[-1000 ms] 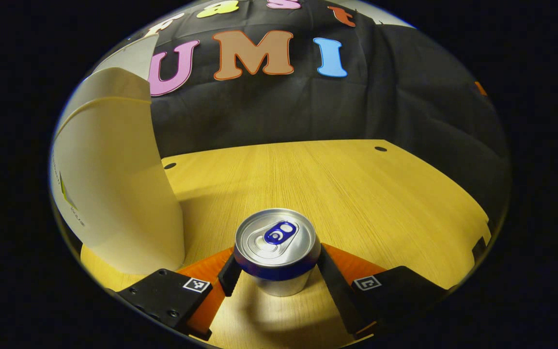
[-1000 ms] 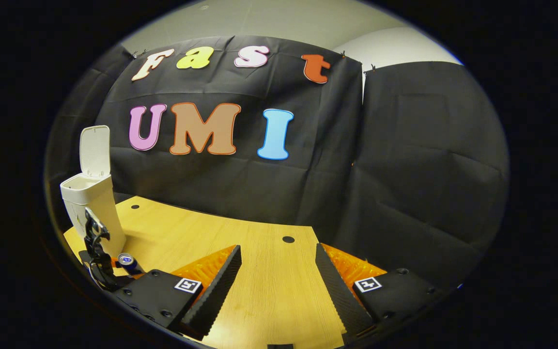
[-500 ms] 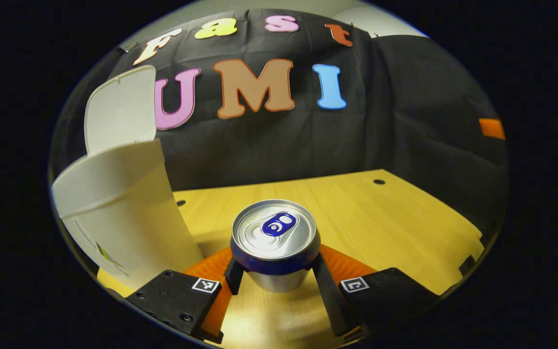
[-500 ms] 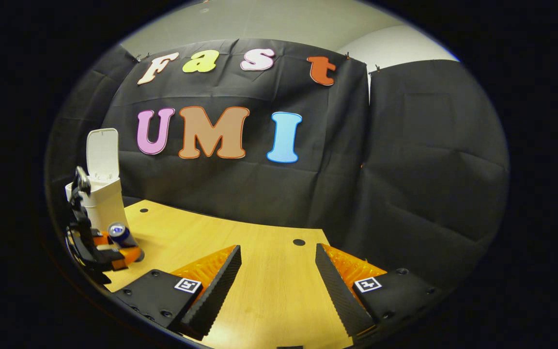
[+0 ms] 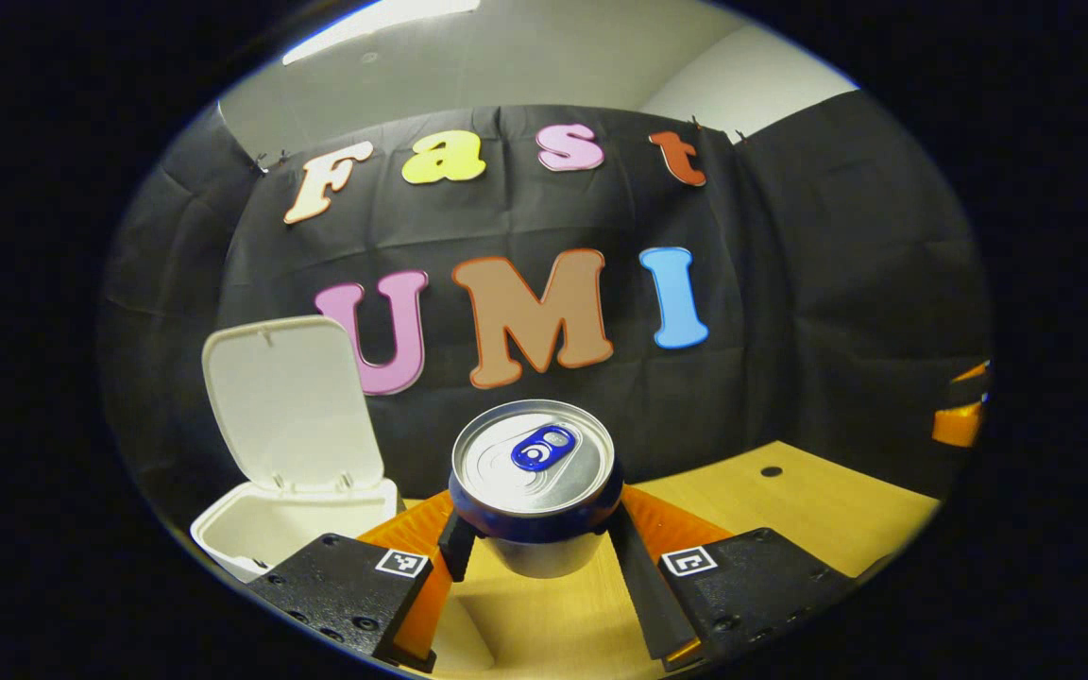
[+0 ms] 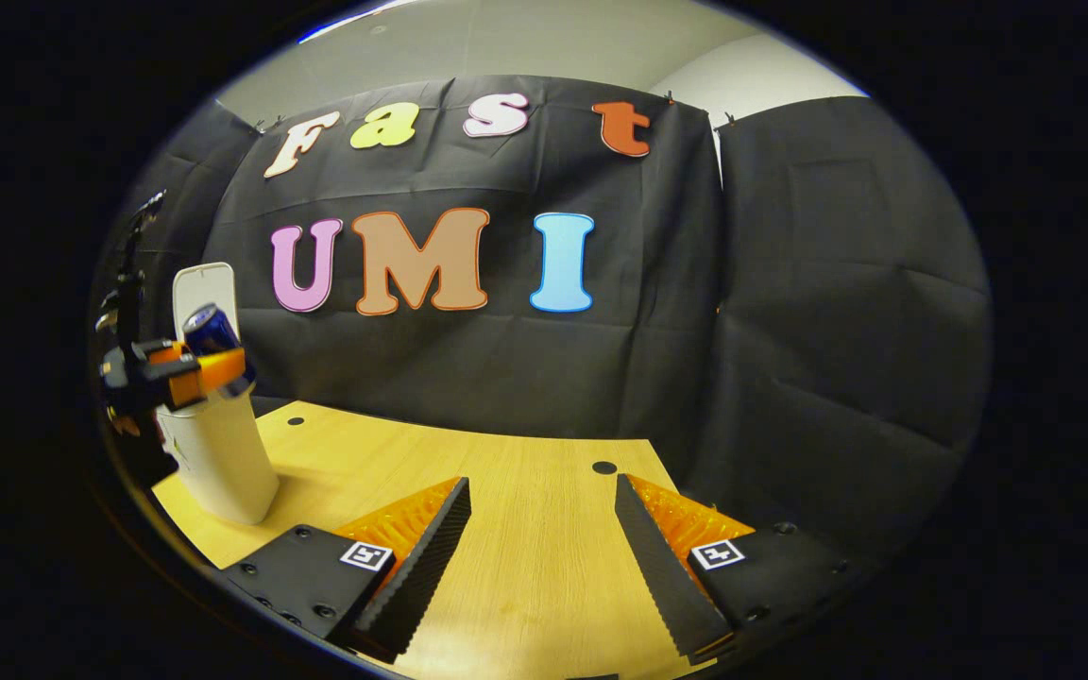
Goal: Press the lid of the desktop garbage bin to open it, pick up the crumpled paper on the desktop and throw it into the bin, then pick up the pop can on the desktop and drop it into the bin, and finally close the garbage bin lid.
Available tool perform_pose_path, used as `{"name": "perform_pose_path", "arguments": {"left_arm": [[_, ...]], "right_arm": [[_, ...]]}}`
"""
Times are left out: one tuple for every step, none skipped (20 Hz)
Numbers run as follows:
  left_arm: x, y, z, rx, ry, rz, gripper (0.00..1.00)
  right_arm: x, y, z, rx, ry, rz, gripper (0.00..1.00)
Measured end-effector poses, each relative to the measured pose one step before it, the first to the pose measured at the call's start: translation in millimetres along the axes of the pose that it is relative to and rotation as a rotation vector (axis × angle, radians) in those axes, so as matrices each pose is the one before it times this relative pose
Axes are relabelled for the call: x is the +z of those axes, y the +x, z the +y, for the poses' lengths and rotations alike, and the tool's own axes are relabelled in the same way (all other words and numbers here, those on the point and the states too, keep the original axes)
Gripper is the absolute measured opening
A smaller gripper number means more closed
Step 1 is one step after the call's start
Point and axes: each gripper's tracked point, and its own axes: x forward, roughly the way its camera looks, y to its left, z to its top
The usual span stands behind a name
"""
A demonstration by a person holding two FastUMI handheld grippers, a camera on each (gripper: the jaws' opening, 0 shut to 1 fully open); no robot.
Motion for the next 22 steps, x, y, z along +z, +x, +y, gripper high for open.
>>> {"name": "perform_pose_path", "arguments": {"left_arm": [[13.62,4.29,13.80,0.03084,0.00310,-0.04169,0.75],[7.82,0.30,14.84,0.03651,0.00596,-0.02251,0.74],[4.41,2.52,15.50,0.03389,0.00593,-0.00750,0.74],[-0.01,-1.24,12.86,0.03225,0.00161,-0.00291,0.74],[-0.19,-0.03,14.36,0.03209,-0.00152,0.00325,0.74],[-0.43,2.83,14.82,0.03322,-0.00011,0.00601,0.74],[-3.05,1.45,15.74,0.03674,-0.00015,0.00718,0.74],[-4.04,0.53,13.14,0.02920,0.00675,0.01383,0.74],[-6.84,-0.21,11.86,0.02903,0.01043,0.01839,0.74],[-6.84,0.24,9.89,0.02613,0.00579,0.02224,0.74],[-8.90,0.58,8.23,0.01905,-0.00052,0.02568,0.74],[-10.00,0.00,7.48,0.01876,-0.00454,0.03091,0.74],[-9.46,0.79,6.21,0.01557,-0.00921,0.02562,0.74],[-5.56,-1.85,5.21,0.00890,-0.01075,0.01694,0.74],[-3.94,1.12,3.33,0.00533,-0.00789,0.01139,0.75],[-0.68,-1.92,3.63,0.00283,-0.00332,0.00269,0.76],[6.84,-2.39,3.10,0.00422,0.00362,-0.01659,0.81],[8.09,0.16,4.46,0.00508,0.00879,-0.02198,0.84],[10.66,0.98,1.88,-0.00167,0.00713,-0.01793,0.89],[8.35,-0.52,0.35,-0.00857,-0.00551,-0.01096,0.90],[12.18,0.15,-0.73,-0.01333,-0.01856,-0.00539,0.90],[12.60,2.40,-0.73,-0.01464,-0.02110,-0.00713,0.90]], "right_arm": [[-0.14,0.49,-1.85,-0.00165,0.00470,-0.00005,0.99],[0.40,-0.44,-1.57,-0.00166,0.00569,-0.00010,0.99],[0.35,0.38,-1.81,-0.00165,0.00456,-0.00200,0.99],[0.48,0.83,-0.84,-0.00174,0.00275,-0.00078,0.99],[-1.33,0.56,-1.84,-0.00245,0.00116,0.00096,0.99],[-0.69,0.31,-1.10,-0.00214,-0.00047,0.00083,0.99],[-0.24,0.04,-0.57,-0.00220,-0.00005,0.00138,0.99],[-2.26,-0.06,-1.39,-0.00126,0.00067,0.00120,0.98],[-2.37,-0.70,0.14,0.00083,0.00155,0.00385,0.98],[-3.01,0.27,0.95,0.00171,0.00041,0.00661,0.99],[-3.73,0.41,0.24,0.00142,-0.00096,0.00804,0.99],[-1.93,0.84,1.44,0.00059,-0.00089,0.00655,0.99],[-0.11,0.02,2.36,0.00310,0.00019,0.00356,0.99],[-1.10,-0.91,0.71,0.00295,-0.00099,0.00152,0.99],[-1.11,-0.26,0.52,0.00109,-0.00289,0.00143,0.99],[-0.45,0.82,1.45,0.00029,-0.00470,0.00063,0.99],[-0.42,-0.25,0.02,0.00136,-0.00342,-0.00115,0.98],[-0.20,1.05,0.54,0.00253,-0.00195,-0.00010,0.99],[-0.16,1.33,0.51,0.00232,0.00004,0.00047,1.00],[-0.78,0.30,1.08,0.00516,0.00391,0.00319,0.99],[-2.03,0.76,0.59,0.00489,0.00664,0.00437,0.99],[-0.38,1.54,1.59,0.00548,0.00790,0.00141,0.99]]}}
